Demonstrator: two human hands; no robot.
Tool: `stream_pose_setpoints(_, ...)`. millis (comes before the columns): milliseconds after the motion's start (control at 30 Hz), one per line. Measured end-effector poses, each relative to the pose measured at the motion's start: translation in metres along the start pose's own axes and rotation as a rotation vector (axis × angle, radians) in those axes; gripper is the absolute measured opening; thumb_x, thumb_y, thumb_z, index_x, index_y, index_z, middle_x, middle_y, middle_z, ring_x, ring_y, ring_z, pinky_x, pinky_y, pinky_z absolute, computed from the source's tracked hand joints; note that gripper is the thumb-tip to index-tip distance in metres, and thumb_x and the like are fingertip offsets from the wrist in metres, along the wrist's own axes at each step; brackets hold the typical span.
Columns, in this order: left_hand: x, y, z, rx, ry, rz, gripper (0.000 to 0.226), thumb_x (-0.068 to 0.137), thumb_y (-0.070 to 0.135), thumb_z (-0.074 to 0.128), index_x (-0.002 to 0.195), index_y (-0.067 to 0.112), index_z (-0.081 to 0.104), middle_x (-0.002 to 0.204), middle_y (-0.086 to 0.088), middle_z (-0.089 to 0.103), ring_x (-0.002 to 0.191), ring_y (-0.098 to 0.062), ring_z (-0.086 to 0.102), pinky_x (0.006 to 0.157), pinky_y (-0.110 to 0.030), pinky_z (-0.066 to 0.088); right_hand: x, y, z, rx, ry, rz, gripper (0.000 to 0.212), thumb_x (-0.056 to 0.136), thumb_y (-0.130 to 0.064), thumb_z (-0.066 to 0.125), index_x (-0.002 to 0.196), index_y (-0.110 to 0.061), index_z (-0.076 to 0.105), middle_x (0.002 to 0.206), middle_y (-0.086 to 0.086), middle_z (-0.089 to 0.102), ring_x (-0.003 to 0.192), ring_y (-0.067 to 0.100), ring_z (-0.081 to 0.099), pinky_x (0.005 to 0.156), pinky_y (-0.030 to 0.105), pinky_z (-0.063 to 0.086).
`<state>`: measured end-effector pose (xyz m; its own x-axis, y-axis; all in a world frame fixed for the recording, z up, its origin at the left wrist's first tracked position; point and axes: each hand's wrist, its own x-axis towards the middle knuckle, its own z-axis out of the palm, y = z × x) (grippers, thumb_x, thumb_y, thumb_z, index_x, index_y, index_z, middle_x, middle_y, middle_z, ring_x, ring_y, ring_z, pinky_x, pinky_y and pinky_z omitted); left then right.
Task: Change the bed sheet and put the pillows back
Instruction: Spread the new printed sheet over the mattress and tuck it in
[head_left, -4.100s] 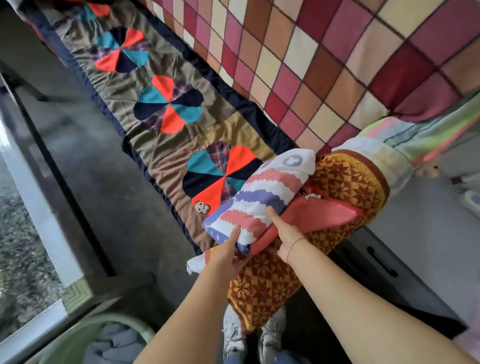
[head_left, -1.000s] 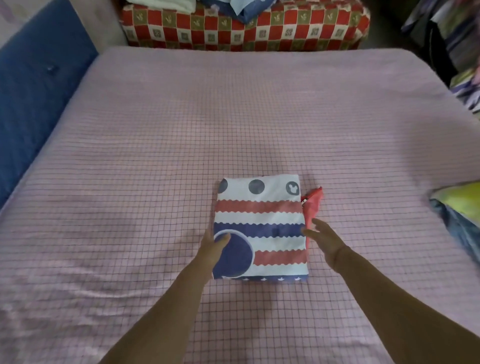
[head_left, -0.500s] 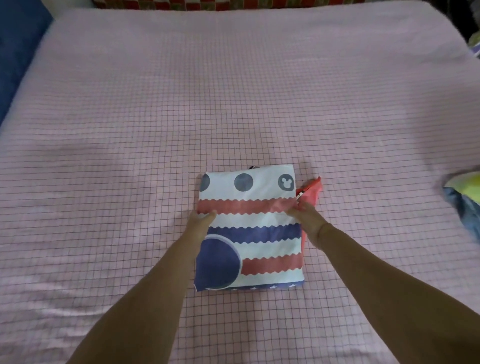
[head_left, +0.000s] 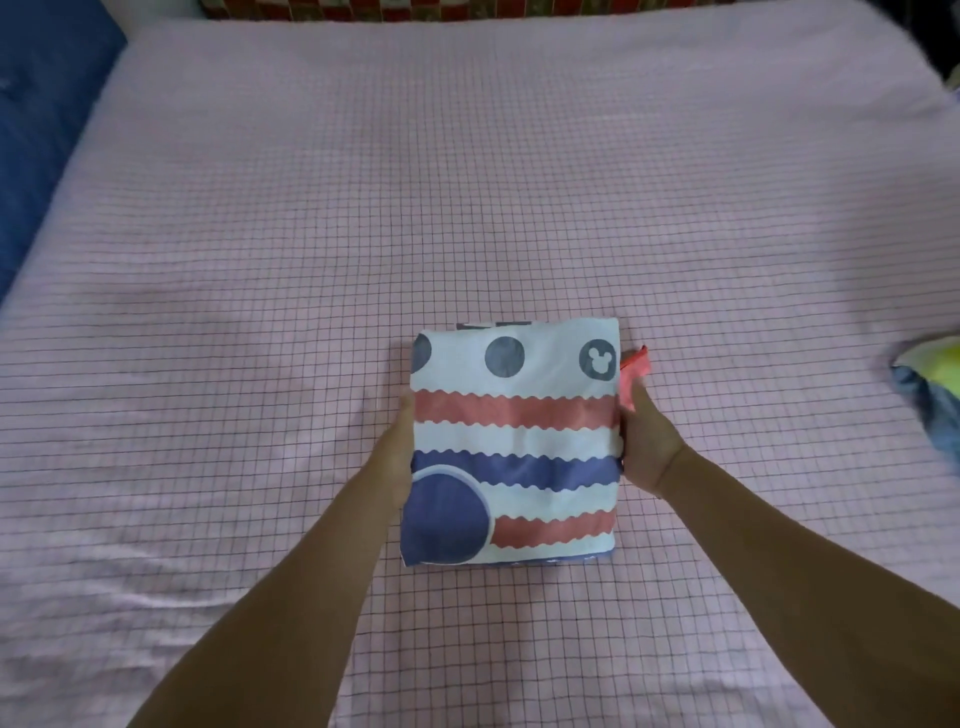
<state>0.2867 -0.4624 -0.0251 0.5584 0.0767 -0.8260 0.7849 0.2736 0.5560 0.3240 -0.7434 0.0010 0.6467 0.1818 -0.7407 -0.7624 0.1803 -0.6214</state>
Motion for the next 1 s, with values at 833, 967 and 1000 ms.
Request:
stream_pose_setpoints(833, -0.224, -0.156, -0.018, -0.211, -0.247, 0.025, 0.083, 0.093, 0.071, 0.017, 0.124, 0.007, 0.061, 0.118, -0.021, 0.067, 0.106, -0.034, 0.066, 0.078, -0.041, 0.055, -0.216, 0.138, -0.031, 0.145, -0.139, 0.041, 0.065, 0.096, -0.061, 0.031, 0.124, -0.011, 0.062, 0.121, 0.014, 0.066, 0.110, 0.029, 0.064, 0.097, 0.042, 0.048)
stream_pose_setpoints(967, -0.242, -0.196, -0.008, -0.008, -0.062, -0.006, 0.095, 0.080, 0.084, 0.020, 0.124, 0.011, 0.063, 0.120, -0.014, 0.067, 0.117, -0.032, 0.059, 0.096, -0.042, 0.045, -0.240, 0.171, -0.043, 0.022, -0.139, 0.137, 0.081, 0.092, -0.069, 0.019, 0.118, -0.007, 0.066, 0.118, 0.014, 0.068, 0.107, 0.024, 0.066, 0.103, 0.043, 0.041)
stream_pose_setpoints(1000, -0.246, -0.205, -0.006, 0.042, -0.012, 0.000, 0.094, 0.081, 0.082, 0.019, 0.127, 0.011, 0.060, 0.124, -0.012, 0.065, 0.117, -0.030, 0.057, 0.098, -0.041, 0.040, -0.245, 0.179, -0.045, -0.046, -0.133, 0.142, 0.081, 0.092, -0.071, 0.016, 0.119, -0.011, 0.064, 0.120, 0.009, 0.068, 0.114, 0.021, 0.062, 0.108, 0.045, 0.030)
